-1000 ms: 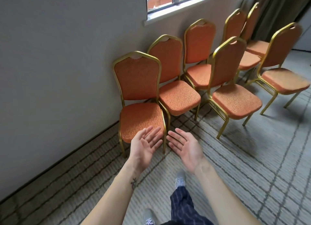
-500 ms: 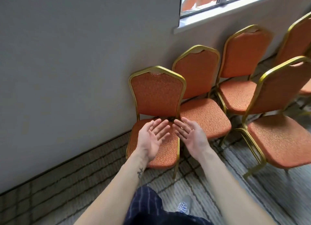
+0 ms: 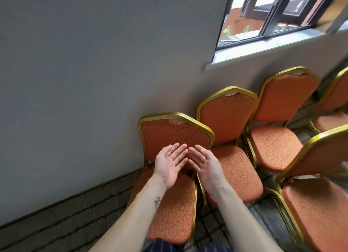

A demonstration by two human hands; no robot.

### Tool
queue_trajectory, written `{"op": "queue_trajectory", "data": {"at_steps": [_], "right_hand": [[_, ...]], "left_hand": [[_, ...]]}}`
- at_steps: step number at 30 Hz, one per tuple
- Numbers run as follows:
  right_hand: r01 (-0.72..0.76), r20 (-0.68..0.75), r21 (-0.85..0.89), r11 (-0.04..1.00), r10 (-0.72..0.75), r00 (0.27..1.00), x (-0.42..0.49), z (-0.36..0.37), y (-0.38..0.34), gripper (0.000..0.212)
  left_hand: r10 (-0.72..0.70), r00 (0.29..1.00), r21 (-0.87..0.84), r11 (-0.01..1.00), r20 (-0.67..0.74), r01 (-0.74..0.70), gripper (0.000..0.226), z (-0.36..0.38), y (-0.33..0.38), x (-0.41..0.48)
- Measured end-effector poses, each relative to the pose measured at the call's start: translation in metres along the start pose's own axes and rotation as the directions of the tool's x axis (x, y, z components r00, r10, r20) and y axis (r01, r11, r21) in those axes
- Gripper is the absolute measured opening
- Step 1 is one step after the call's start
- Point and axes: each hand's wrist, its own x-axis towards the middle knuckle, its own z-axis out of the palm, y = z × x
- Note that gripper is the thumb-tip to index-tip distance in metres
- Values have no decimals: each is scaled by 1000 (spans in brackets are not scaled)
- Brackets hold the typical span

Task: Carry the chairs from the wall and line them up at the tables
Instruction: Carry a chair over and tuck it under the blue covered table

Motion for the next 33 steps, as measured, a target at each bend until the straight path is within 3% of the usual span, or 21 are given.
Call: {"op": "queue_trajectory", "data": {"at_steps": [5, 9, 12, 15, 18, 24, 30, 33], "right_hand": [[55, -3, -102, 993, -55, 998, 55, 18, -26, 34], [168, 21, -308, 936, -170, 985, 106, 29, -51, 28], [294, 135, -538, 790, -263, 955, 139, 31, -64, 31], [326, 247, -681, 656, -214, 945, 177, 26, -67, 38], [299, 282, -758, 580, -121, 952, 203, 18, -58, 46], [402, 351, -849, 343, -204, 914, 223, 8, -47, 56], [373, 356, -875, 310, -112, 928, 221, 2, -57, 56], [381, 374, -854, 355, -93, 923, 208, -1, -56, 47]], "left_hand": [[24, 998, -14, 1000, -53, -25, 41, 20, 29, 47], [50, 989, -13, 999, -140, -53, 41, 34, 39, 91], [80, 974, -3, 997, -214, -82, 42, 45, 38, 120], [82, 947, -44, 994, -311, -100, 39, 60, 33, 146], [58, 938, -80, 993, -341, -91, 28, 74, 25, 166], [59, 913, -136, 983, -403, -124, 31, 91, 21, 187], [111, 883, -148, 969, -457, -198, 25, 97, 17, 184], [133, 864, -121, 969, -485, -217, 21, 91, 7, 169]]}}
